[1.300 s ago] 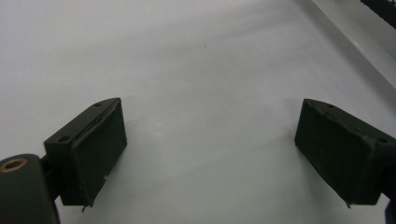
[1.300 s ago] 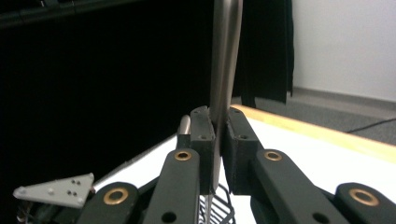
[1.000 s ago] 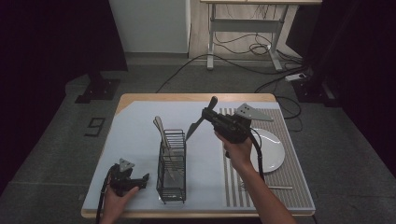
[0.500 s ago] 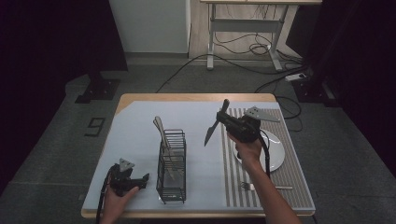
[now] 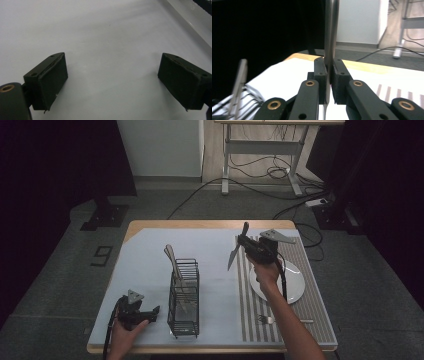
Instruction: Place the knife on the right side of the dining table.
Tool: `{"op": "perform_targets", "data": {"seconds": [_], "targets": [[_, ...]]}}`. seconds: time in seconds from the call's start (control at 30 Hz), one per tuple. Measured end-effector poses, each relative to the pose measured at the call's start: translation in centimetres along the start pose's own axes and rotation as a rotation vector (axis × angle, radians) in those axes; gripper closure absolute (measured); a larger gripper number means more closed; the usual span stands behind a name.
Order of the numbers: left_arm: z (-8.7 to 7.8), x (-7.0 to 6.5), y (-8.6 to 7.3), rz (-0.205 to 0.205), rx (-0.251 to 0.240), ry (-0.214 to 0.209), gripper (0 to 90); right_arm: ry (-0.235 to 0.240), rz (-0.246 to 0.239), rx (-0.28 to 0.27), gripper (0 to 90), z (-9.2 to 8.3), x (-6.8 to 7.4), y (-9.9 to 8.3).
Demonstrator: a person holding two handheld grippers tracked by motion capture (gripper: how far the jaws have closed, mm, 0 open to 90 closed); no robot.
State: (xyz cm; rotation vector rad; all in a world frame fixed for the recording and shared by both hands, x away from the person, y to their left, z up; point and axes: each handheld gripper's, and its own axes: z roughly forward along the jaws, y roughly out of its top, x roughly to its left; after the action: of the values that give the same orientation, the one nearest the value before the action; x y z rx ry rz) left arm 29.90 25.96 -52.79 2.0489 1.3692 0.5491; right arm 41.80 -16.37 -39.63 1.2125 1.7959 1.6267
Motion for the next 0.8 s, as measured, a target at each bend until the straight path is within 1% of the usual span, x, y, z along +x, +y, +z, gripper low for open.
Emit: {"op": "perform_targets", "data": {"seconds": [0.03,0.07,0.13,0.17,0.2,0.23,0.27,0.3,0.33,0.37,0.47,0.53,0.6,0.63,0.67,0.73,0.8], "targets": [[0.0,0.0,0.0,0.000,0.000,0.000,8.6,0.000,0.000,0.000,83.7,0.0,0.0,0.0],[0.0,0.0,0.0,0.001,0.001,0.001,8.6,-0.020,0.003,-0.002,83.7,0.3,-0.7,0.1],[0.0,0.0,0.0,0.000,0.001,0.001,8.6,-0.038,-0.001,-0.003,83.7,0.6,-1.2,0.2],[0.0,0.0,0.0,0.000,0.001,0.001,8.5,-0.038,-0.001,-0.003,83.7,0.6,-1.2,0.2],[0.0,0.0,0.0,0.001,0.001,0.000,8.5,-0.054,-0.009,-0.004,83.7,0.8,-1.7,0.2],[0.0,0.0,0.0,0.001,0.001,0.000,8.6,-0.054,-0.009,-0.004,83.7,0.8,-1.7,0.2],[0.0,0.0,0.0,0.001,0.001,0.000,8.5,-0.067,-0.011,-0.001,83.7,1.2,-2.2,0.2],[0.0,0.0,0.0,0.001,0.001,0.000,8.5,-0.067,-0.011,-0.001,83.7,1.2,-2.2,0.2],[0.0,0.0,0.0,0.001,0.001,0.000,8.6,-0.075,-0.008,0.004,83.7,1.6,-2.8,0.2],[0.0,0.0,0.0,0.001,0.001,0.000,8.5,-0.075,-0.008,0.004,83.7,1.6,-2.8,0.2],[0.0,0.0,0.0,0.001,0.001,0.000,8.5,-0.098,-0.003,0.009,83.7,2.4,-3.8,0.1],[0.0,0.0,0.0,0.001,0.001,0.000,8.5,-0.103,-0.003,0.009,83.7,2.6,-4.0,0.0],[0.0,0.0,0.0,0.001,0.001,0.000,8.5,-0.125,0.011,0.004,83.7,3.0,-4.8,-0.1],[0.0,0.0,0.0,0.001,0.001,0.000,8.5,-0.125,0.011,0.004,83.7,3.0,-4.8,-0.1],[0.0,0.0,0.0,0.000,0.001,0.000,8.5,-0.140,0.020,-0.005,83.7,3.1,-5.4,-0.2],[0.0,0.0,0.0,0.000,0.001,0.000,8.5,-0.146,0.021,-0.007,83.7,3.2,-5.6,-0.2],[0.0,0.0,0.0,0.001,0.001,0.000,8.5,-0.163,0.037,-0.001,83.6,3.5,-6.3,-0.1]]}}
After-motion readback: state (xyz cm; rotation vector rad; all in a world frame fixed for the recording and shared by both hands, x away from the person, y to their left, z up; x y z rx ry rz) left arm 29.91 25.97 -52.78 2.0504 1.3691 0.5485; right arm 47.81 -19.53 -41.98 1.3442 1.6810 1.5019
